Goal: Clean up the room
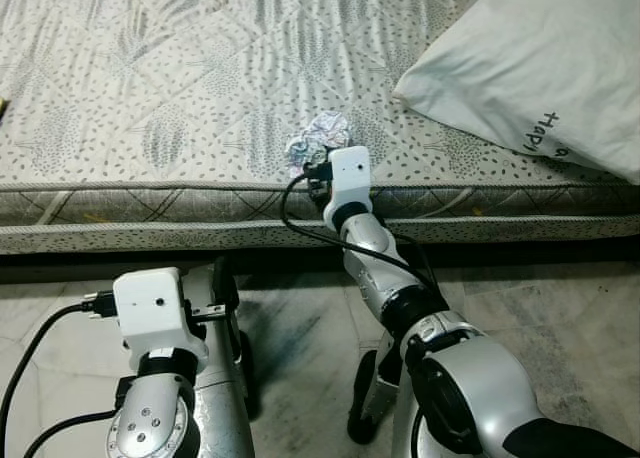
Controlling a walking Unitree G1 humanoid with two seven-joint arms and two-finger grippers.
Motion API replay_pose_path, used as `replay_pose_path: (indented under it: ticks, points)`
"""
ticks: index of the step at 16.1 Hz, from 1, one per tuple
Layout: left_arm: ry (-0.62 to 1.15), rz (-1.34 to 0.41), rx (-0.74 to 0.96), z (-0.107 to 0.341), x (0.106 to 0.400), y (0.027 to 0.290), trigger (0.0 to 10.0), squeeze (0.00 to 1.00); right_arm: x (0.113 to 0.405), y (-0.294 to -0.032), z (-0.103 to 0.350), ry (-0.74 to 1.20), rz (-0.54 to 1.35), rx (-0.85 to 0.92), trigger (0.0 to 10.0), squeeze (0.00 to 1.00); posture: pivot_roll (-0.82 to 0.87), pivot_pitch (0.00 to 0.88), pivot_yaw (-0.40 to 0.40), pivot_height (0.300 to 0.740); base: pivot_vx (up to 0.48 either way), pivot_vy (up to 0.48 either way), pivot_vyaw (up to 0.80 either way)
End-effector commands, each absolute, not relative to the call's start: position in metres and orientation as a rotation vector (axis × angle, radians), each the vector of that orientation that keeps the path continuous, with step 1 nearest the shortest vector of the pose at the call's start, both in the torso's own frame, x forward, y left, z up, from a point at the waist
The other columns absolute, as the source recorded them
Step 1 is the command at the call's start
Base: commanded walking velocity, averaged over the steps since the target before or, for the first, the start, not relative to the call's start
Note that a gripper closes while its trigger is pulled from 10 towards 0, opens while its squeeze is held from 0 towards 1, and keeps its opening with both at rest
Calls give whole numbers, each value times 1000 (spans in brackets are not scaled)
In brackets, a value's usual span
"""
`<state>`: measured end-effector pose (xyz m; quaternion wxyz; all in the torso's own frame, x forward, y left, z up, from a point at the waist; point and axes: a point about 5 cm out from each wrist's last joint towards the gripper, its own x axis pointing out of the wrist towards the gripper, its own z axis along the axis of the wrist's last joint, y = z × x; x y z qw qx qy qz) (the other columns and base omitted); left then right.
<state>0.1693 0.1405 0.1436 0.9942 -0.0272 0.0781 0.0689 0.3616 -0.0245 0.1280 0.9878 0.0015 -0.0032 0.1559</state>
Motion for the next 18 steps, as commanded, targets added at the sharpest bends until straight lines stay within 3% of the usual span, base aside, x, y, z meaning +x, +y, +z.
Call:
replay_pose_path:
  ticks: [1, 12, 18]
  points:
    - [200, 159, -70, 136, 167, 140, 10000, 0, 317, 73, 133, 45, 526, 175, 0, 0, 222, 335, -66, 511, 0, 0, 0]
    - [173, 175, -63, 137, 177, 143, 10000, 0, 328, 60, 133, 67, 481, 208, 0, 0, 218, 299, -76, 511, 0, 0, 0]
    - [114, 165, -60, 138, 201, 146, 10000, 0, 348, 29, 137, 55, 416, 242, 0, 0, 185, 204, -78, 511, 0, 0, 0]
